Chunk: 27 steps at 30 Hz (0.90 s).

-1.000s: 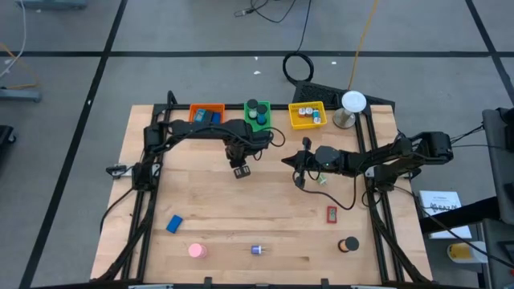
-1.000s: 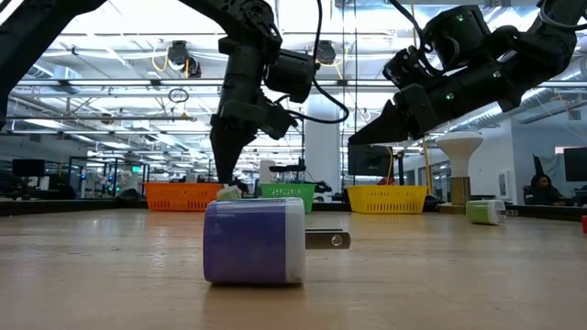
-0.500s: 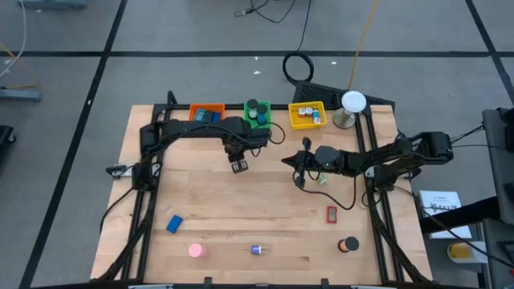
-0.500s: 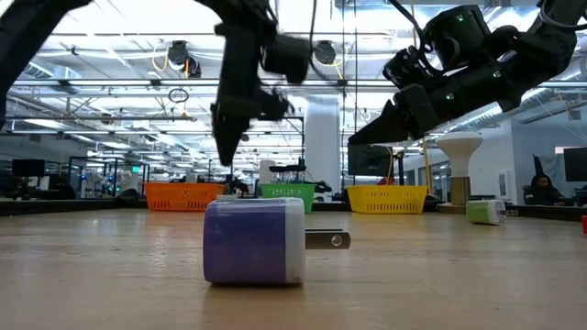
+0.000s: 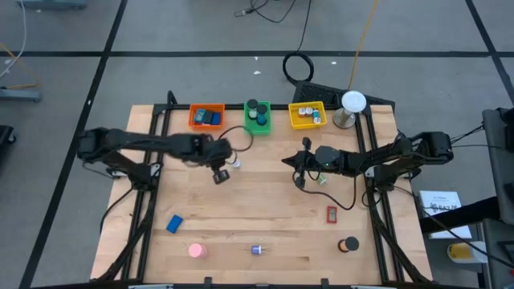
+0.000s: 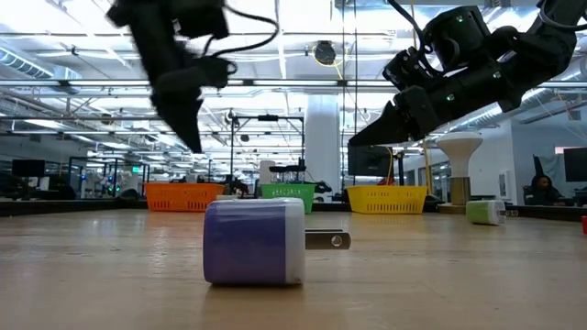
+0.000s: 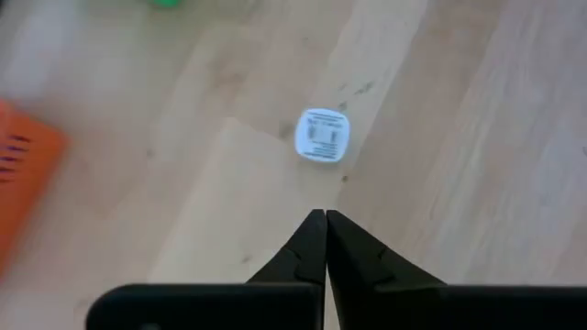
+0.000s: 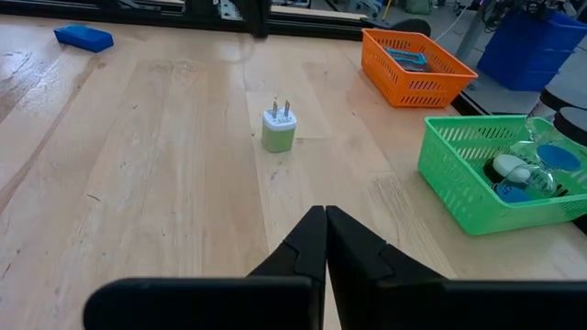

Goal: Pick & Place Office items
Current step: Put the top green charger adapter into the yellow bin

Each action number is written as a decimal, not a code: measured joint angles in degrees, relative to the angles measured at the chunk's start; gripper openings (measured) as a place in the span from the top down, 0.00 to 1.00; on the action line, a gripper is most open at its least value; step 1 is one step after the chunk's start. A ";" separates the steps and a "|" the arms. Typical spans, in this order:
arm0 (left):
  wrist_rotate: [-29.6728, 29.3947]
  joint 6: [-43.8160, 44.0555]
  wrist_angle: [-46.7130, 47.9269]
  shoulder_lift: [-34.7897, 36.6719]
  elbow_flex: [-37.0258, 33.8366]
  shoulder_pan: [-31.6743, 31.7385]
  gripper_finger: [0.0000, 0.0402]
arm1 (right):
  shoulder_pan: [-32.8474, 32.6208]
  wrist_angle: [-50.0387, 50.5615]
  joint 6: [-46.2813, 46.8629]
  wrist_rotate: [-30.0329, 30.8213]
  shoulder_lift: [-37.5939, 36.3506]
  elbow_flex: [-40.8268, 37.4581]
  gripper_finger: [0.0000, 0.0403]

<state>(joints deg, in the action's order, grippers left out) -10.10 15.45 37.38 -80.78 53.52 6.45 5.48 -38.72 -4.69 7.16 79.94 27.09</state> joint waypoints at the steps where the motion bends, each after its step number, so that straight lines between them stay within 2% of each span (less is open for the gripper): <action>1: -0.11 1.23 -4.13 0.93 -3.28 -0.33 0.97 | 0.00 0.00 -0.03 0.00 0.00 0.00 0.99; 5: -0.45 6.65 -19.10 1.25 -12.61 -0.56 0.99 | -0.01 -0.09 -0.09 0.00 0.00 0.00 0.99; 9: -1.45 10.37 -27.73 -1.00 -16.73 -0.51 0.98 | 0.00 -0.24 0.06 0.00 0.00 0.00 0.99; 14: -3.44 14.18 -29.31 -4.28 -17.03 -0.47 0.99 | -0.01 -0.50 0.34 0.01 0.00 0.00 0.99; 27: -3.48 18.25 -44.73 -12.05 -16.70 0.00 0.99 | -0.36 -0.50 0.36 -0.03 0.00 0.00 0.99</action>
<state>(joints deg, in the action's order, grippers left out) -13.57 33.71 -7.35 -92.83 36.82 6.45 5.11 -39.22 -4.33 7.13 79.94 27.09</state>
